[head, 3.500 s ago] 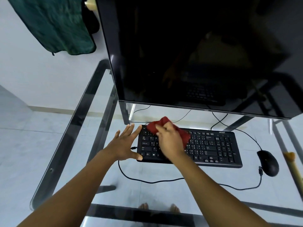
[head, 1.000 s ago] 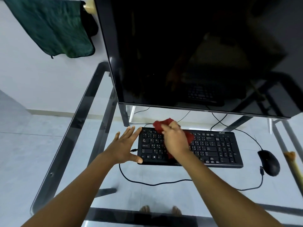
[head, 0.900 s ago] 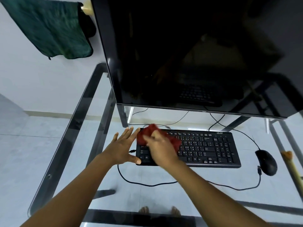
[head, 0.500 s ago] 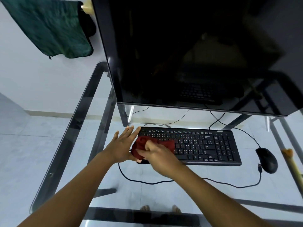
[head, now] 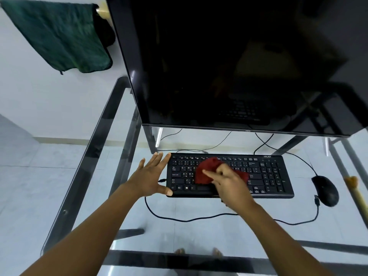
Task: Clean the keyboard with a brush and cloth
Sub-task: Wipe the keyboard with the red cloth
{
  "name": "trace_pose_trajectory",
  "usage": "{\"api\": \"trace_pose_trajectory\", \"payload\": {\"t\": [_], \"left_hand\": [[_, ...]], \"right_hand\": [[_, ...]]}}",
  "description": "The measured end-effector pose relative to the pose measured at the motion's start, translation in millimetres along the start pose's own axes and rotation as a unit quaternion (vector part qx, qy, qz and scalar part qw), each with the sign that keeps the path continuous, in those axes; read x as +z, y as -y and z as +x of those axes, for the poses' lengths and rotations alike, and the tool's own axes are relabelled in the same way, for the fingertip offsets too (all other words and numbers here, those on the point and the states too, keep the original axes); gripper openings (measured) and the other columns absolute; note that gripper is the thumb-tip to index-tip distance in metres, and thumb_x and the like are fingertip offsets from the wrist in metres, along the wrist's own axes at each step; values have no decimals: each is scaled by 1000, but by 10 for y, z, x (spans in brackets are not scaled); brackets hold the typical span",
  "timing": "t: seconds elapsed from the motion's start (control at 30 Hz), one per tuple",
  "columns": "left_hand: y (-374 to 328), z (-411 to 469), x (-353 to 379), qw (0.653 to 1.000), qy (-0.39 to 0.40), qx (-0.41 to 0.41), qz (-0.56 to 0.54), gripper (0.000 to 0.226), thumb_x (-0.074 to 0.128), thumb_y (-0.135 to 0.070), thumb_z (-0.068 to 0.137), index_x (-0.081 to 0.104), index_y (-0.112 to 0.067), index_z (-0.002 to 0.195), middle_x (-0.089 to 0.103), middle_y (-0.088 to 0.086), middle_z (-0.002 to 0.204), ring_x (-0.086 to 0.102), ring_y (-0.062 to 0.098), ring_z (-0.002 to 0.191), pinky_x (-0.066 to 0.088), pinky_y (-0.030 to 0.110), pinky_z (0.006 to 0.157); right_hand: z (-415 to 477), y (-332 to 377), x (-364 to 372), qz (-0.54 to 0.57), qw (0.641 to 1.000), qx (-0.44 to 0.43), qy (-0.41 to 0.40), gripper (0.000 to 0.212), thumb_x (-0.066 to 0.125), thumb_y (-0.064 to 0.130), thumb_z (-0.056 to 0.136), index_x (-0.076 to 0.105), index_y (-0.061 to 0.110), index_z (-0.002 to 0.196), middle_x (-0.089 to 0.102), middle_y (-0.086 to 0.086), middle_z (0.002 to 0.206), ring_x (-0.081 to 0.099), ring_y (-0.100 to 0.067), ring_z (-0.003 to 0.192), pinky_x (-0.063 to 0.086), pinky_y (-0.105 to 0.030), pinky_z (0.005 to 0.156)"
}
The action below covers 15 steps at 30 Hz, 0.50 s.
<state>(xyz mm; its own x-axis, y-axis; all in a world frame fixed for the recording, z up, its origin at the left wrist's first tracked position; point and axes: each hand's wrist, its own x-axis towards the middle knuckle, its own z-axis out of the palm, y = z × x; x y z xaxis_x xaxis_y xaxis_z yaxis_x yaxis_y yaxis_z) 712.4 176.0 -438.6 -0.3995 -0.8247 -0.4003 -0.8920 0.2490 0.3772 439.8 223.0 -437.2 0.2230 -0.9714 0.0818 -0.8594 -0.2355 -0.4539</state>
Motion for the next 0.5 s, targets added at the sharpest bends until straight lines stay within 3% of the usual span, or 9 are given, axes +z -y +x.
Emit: {"api": "trace_pose_trajectory", "payload": {"t": [0.07,0.13,0.23,0.3,0.4,0.5], "left_hand": [[-8,-1,-5,1000,-1,-2,4,126,73,-62,68,-16,-29,151,-13,3,161,-18,15,146,-7,45,119],[-26,3,-11,1000,1,-2,11,126,73,-62,69,-17,-28,151,-13,2,161,-18,15,146,-7,45,119],[-72,-4,-45,999,5,-5,32,127,73,-61,70,-17,-25,151,-14,2,161,-18,15,146,-8,45,118],[-111,-8,-76,999,10,-9,48,127,73,-60,70,-17,-22,151,-17,4,160,-20,17,146,-9,45,117],[-207,17,-88,998,7,-2,67,130,73,-61,69,-15,-14,151,-20,4,159,-21,18,145,-9,46,118],[-392,97,-38,999,-20,19,20,130,70,-67,68,-15,-14,151,-22,1,159,-23,14,145,-10,43,118]], "right_hand": [[-95,-15,61,21,1000,-17,13,39,66,4,85,68,24,118,54,-2,91,55,-7,65,55,-24,64],[-204,153,138,7,993,-85,85,40,56,8,90,63,28,124,55,-4,100,58,-20,83,51,-30,73],[-252,193,81,13,973,-157,166,33,55,17,94,63,31,123,46,3,92,47,-14,81,41,-27,68],[-196,32,-67,54,982,-89,155,33,59,16,93,66,32,120,45,6,92,51,-11,77,43,-23,70],[-39,-330,-301,60,997,37,32,39,64,10,89,64,29,123,50,5,98,55,-12,77,42,-12,72],[130,-526,-373,15,990,134,-29,36,60,14,92,61,21,127,53,-6,114,60,-22,91,50,-25,84]]}}
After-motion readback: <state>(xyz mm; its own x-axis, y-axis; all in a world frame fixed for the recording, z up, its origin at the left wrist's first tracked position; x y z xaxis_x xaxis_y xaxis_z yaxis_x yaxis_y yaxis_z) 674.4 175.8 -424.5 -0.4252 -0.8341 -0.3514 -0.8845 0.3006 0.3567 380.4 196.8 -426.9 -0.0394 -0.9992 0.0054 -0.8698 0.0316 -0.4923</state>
